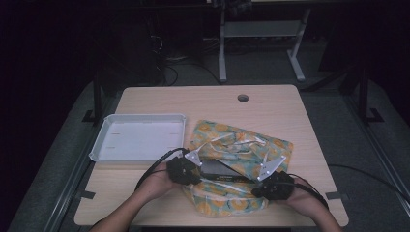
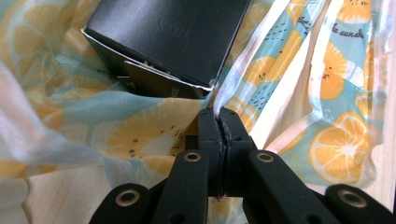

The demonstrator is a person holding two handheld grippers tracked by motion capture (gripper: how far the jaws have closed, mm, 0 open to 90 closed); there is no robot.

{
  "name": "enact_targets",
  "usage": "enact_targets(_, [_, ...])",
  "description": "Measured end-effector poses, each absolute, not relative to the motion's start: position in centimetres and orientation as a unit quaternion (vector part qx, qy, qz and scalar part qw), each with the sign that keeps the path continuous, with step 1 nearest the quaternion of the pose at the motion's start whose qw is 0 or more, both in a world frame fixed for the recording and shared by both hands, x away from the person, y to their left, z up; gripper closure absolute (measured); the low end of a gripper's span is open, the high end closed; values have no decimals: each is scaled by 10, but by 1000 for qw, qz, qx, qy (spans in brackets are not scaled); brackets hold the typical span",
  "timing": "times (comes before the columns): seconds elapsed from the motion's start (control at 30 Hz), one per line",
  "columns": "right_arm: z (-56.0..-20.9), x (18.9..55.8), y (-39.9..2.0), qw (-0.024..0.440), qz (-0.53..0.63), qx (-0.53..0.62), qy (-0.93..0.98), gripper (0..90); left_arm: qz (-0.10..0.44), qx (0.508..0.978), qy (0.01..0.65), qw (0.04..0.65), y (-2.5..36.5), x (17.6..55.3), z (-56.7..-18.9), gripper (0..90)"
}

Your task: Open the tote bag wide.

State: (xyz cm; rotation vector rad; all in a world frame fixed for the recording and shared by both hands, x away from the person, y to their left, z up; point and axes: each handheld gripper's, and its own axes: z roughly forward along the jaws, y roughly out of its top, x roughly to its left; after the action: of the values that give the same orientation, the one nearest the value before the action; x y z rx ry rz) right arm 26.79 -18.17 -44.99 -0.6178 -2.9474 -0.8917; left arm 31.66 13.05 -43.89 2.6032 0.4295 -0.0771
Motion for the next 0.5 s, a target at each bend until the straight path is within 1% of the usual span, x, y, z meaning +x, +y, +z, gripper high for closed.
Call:
enact_targets(0.23, [-454,268,-180,-1,-279,-192,-941,886,-31,958,157,239,129,316,-443,882])
enact_targets(0.5, [-454,267,-181,3,-280,-198,-939,886,-39,956,162,243,130,317,-446,882])
